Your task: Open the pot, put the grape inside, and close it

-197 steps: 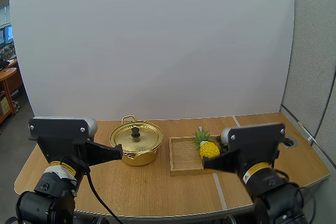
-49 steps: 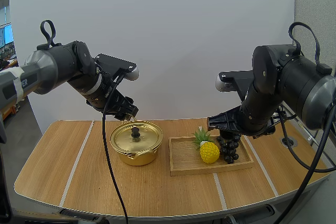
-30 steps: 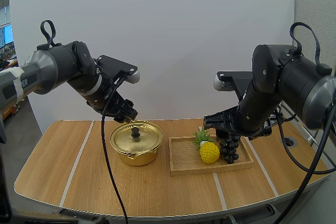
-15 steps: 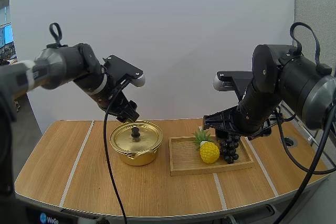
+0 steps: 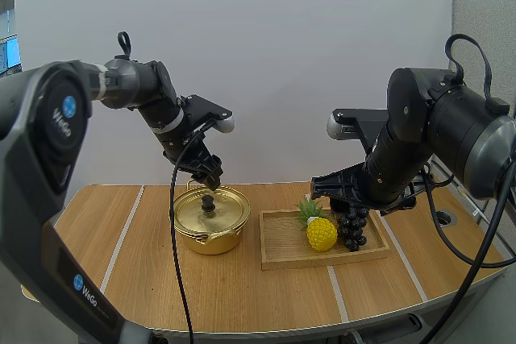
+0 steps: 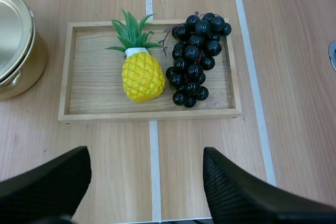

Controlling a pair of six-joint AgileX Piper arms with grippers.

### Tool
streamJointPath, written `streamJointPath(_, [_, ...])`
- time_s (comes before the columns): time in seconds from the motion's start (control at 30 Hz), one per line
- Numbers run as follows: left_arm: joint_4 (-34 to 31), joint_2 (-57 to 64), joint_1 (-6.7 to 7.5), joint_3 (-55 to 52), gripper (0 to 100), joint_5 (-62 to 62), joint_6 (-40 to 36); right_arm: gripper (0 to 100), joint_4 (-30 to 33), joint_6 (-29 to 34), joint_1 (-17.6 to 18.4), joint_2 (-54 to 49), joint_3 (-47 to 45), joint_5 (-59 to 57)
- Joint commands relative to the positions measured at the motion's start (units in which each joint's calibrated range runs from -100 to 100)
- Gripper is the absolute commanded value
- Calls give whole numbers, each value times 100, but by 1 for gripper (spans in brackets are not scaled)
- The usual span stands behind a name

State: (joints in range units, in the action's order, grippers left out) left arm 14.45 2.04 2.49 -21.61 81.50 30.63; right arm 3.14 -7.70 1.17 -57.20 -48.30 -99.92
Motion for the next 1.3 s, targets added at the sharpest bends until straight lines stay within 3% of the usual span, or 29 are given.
streamJointPath(0.0, [-42, -252, 24, 277, 100, 311, 13, 100, 56, -33, -22, -10, 55, -8])
streamJointPath(0.13, [-42, -480, 24, 421, 100, 469, 3, 100, 56, -33, -22, -10, 55, -8])
streamJointPath(0.4, [-800, -599, 400, 467, 100, 392, -360, 100, 54, -33, -22, -10, 55, -8])
streamJointPath(1.27, [-882, -1160, 414, 467, 100, 649, -350, 100, 54, -33, -22, -10, 55, -8])
